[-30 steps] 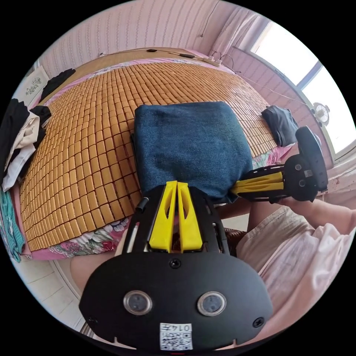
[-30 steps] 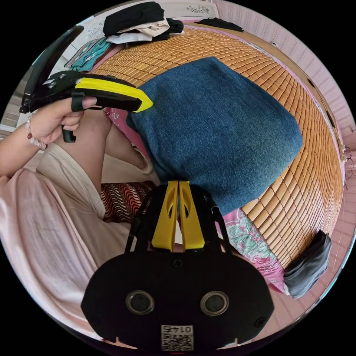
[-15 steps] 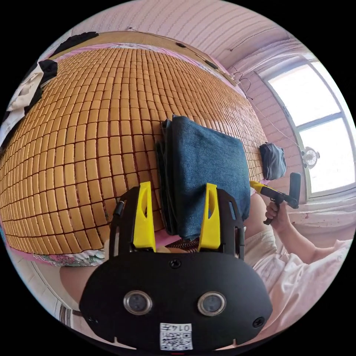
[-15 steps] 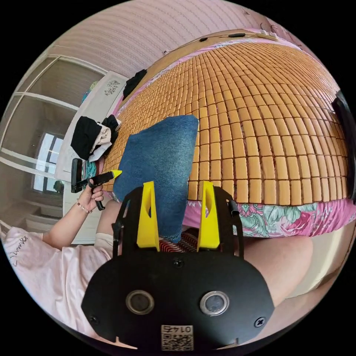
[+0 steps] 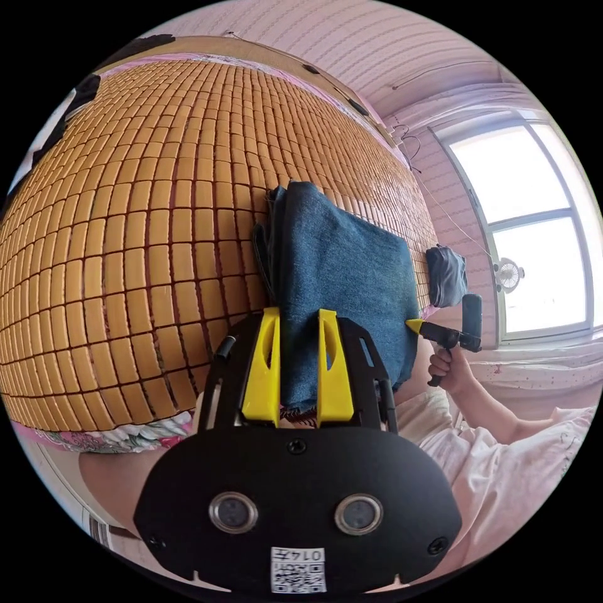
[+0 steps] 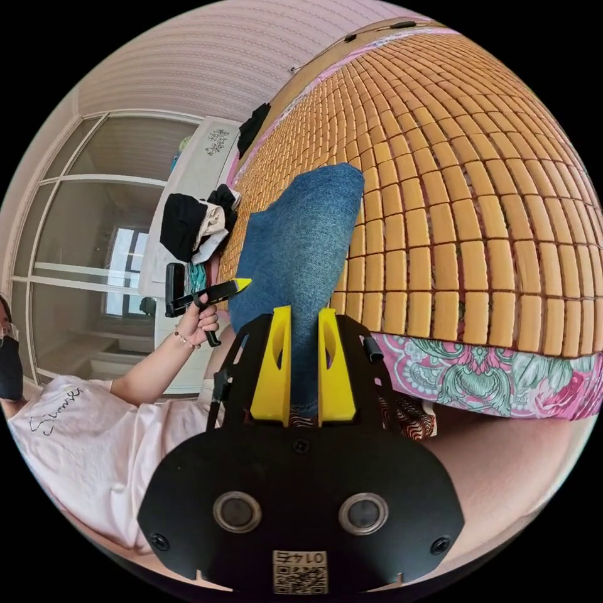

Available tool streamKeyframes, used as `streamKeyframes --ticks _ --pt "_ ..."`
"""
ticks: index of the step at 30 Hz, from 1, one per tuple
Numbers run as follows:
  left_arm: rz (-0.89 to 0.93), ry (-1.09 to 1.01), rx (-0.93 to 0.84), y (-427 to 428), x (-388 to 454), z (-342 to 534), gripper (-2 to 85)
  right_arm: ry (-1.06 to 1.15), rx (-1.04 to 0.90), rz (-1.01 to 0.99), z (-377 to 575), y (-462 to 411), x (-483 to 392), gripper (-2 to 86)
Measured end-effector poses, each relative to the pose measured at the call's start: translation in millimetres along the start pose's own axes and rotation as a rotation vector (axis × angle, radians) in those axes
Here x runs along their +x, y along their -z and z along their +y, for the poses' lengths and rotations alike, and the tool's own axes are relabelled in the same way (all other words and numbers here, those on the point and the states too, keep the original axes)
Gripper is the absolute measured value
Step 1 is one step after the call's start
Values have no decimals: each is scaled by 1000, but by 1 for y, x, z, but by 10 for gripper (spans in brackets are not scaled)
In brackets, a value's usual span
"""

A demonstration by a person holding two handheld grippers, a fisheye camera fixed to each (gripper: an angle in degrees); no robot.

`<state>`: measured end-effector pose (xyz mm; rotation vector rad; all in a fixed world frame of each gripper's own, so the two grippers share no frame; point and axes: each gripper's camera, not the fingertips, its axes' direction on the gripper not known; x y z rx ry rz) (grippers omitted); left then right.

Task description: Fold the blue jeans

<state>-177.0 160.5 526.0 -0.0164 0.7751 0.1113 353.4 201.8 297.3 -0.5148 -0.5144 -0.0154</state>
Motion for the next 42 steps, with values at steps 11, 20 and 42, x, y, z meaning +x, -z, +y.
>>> streamKeyframes --ticks 11,20,42 --pt "179 -147 -16 -59 163 -7 61 230 240 198 54 159 -49 33" --pt "331 -538 30 -156 494 -116 72 234 353 584 74 404 -37 60" --pt "-34 -812 -179 -132 540 -91 56 -128 515 953 78 288 -42 87"
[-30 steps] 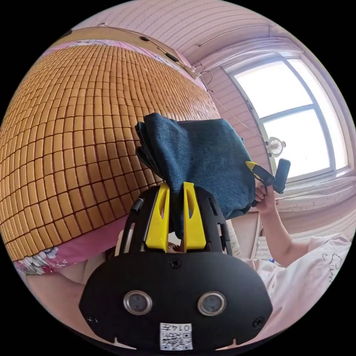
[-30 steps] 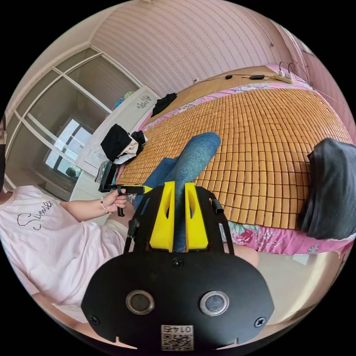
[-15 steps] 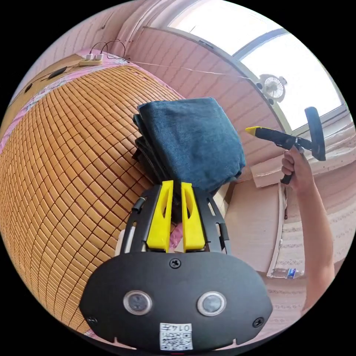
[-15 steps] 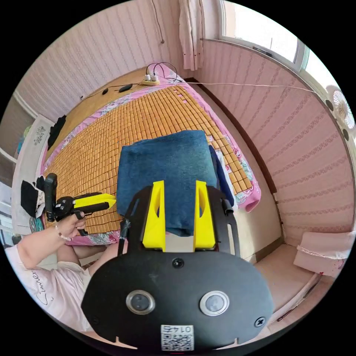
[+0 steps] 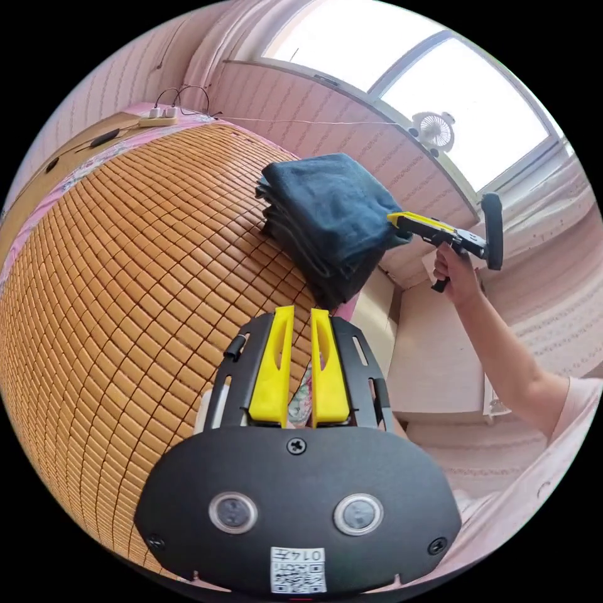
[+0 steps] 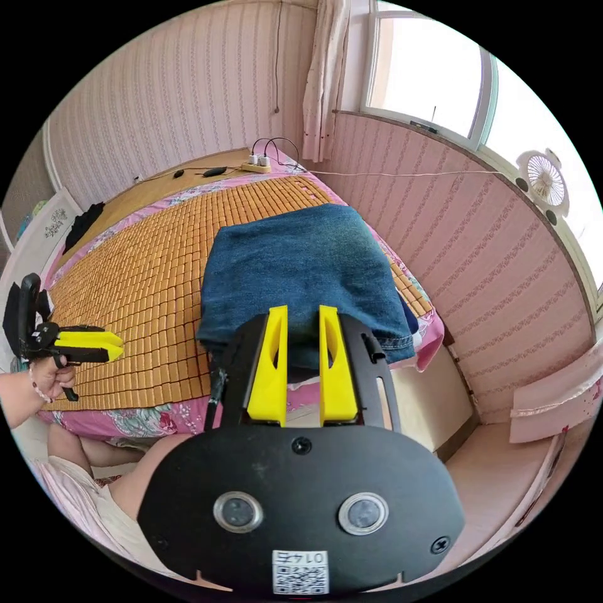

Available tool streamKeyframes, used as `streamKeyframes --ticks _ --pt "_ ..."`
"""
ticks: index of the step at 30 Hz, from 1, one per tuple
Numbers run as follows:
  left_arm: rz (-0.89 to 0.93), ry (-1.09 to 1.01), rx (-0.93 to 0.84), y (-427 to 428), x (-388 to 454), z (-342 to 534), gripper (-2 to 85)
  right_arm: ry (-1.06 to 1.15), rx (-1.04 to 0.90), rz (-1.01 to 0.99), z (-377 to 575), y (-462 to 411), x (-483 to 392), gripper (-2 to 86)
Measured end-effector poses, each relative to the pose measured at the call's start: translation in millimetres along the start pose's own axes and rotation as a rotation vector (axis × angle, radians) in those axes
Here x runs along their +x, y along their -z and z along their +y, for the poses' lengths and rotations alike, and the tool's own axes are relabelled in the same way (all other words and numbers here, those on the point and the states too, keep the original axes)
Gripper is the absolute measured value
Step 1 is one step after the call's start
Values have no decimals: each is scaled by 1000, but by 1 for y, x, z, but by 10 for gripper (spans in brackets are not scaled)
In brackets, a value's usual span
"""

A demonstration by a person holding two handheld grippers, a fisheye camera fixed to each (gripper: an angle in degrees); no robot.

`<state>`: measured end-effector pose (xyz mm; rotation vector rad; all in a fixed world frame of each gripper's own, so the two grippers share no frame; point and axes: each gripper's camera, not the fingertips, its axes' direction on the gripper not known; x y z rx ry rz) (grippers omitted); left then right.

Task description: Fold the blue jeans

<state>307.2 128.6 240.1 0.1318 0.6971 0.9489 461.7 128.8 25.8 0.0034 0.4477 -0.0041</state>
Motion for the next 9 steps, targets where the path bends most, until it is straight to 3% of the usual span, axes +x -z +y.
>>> streamKeyframes --ticks 4,9 --pt "-204 81 -38 98 -24 155 51 254 -147 -248 61 -1 -129 91" --pt "-345 547 268 283 -53 393 49 582 -241 -456 95 13 -296 69"
